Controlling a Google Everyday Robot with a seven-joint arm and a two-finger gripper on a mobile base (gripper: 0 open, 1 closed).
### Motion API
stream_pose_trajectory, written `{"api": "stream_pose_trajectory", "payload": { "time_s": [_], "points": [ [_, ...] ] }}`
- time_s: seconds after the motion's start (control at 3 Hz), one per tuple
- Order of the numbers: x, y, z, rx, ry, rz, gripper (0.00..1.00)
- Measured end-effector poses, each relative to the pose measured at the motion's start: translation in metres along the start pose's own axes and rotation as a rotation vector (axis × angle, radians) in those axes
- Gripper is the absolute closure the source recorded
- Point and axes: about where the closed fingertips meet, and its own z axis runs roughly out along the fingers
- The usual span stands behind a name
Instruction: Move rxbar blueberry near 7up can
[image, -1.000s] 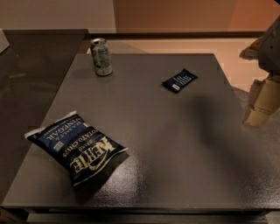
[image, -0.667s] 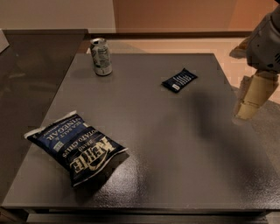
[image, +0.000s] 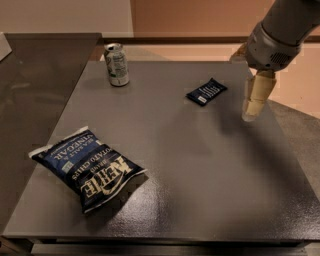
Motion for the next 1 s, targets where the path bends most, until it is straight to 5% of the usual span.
{"api": "stream_pose_trajectory", "payload": {
  "time_s": [0.33,1.0],
  "points": [
    [-0.015,-0.039,0.026,-0.014,0.004,-0.132,0.0],
    [-0.044,-0.073,0.061,-0.025,0.048,-0.385,0.0]
  ]
}}
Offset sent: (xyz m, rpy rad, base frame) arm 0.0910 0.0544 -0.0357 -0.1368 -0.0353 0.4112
